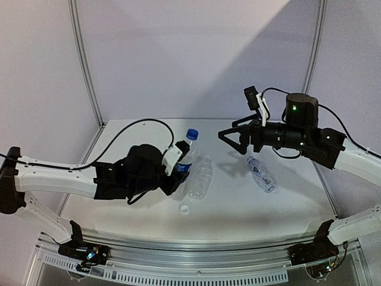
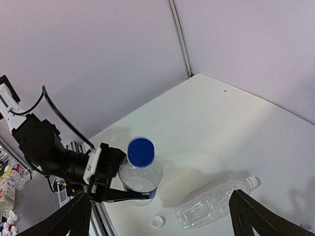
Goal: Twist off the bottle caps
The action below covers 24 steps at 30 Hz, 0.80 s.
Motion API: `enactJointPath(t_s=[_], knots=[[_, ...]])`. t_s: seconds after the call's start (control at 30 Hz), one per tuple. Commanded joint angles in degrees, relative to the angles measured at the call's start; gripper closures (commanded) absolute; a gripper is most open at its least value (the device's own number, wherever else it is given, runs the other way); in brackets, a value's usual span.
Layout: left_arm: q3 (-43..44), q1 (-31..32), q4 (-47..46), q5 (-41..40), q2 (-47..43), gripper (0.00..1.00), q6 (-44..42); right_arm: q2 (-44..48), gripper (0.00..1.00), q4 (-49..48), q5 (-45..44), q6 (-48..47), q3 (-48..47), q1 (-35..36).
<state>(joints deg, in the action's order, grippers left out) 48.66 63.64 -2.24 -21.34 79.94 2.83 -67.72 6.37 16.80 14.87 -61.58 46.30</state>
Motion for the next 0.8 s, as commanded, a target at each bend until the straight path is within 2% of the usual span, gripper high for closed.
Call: enactJointPath(t_s=[0.0, 0.13, 0.33, 0.47, 0.77], knots=[[0.6, 3.5, 11.4, -20.0, 7.5, 0.68, -8.8, -3.8, 0.01, 14.6, -4.4, -1.5, -4.3, 0.3], [3.1, 6.6, 14.6, -32.7, 15.5, 0.73, -13.5, -5.2, 0.02, 9.9, -1.3, -3.0, -0.6, 0.3], [5.4, 7.7, 17.2, -37.1, 22.1, 1.0, -13.3, -7.3, 0.11, 10.2, -1.9, -2.5, 1.8, 0.3], [4.0, 8.9, 14.1, -38.0, 20.2, 1.0, -15.2, -12.6, 0.16, 9.7, 1.2, -0.7, 1.7, 0.3], [-2.7, 12.2, 0.9, -33.3, 11.4, 1.0, -23.0, -20.1, 0.25, 6.3, 12.2, 6.0, 0.0, 0.3]])
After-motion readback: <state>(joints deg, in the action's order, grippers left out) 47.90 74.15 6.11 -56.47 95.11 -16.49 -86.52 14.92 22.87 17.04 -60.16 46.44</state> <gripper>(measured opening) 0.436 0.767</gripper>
